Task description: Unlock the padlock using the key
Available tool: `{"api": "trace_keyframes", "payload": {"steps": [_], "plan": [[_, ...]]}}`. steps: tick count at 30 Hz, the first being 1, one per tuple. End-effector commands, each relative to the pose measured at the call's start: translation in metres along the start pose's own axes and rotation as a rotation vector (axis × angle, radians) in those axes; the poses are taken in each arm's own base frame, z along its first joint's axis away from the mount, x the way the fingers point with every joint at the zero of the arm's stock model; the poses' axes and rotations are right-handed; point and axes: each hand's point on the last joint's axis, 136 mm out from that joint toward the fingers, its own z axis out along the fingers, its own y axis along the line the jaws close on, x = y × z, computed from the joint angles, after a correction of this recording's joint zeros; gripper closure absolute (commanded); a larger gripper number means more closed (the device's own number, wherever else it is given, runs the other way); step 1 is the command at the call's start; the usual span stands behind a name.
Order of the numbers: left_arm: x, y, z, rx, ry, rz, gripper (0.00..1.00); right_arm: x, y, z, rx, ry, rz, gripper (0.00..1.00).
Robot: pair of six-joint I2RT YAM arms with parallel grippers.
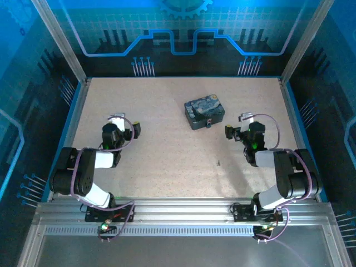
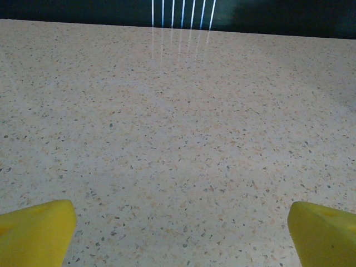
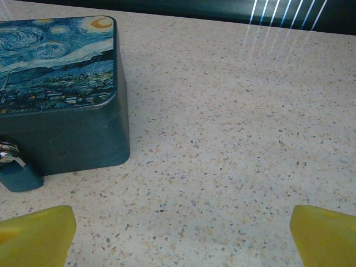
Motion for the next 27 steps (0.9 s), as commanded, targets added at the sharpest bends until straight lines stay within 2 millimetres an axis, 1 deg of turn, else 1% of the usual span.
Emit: {"api": "trace_keyframes", "payload": {"steps": [1, 23, 27], "plan": [[-0.0027, -0.0002, -0.0007, 0.013, -0.021, 0.002, 0.01, -0.0091, -0.0015, 0.0011, 0.001, -0.019, -0.01, 0.0], [-0.0026, -0.0003, -0.0006, 0.013, -0.02, 0.001, 0.01, -0.0087, -0.0015, 0.0011, -0.002, -0.018, -0.008, 0.0], [-0.0032, 0.0051, -0.0014, -0.018, -0.027, -0.007, 0.01, -0.0116, -0.0027, 0.001, 0.003, -0.013, -0.004, 0.0]]}}
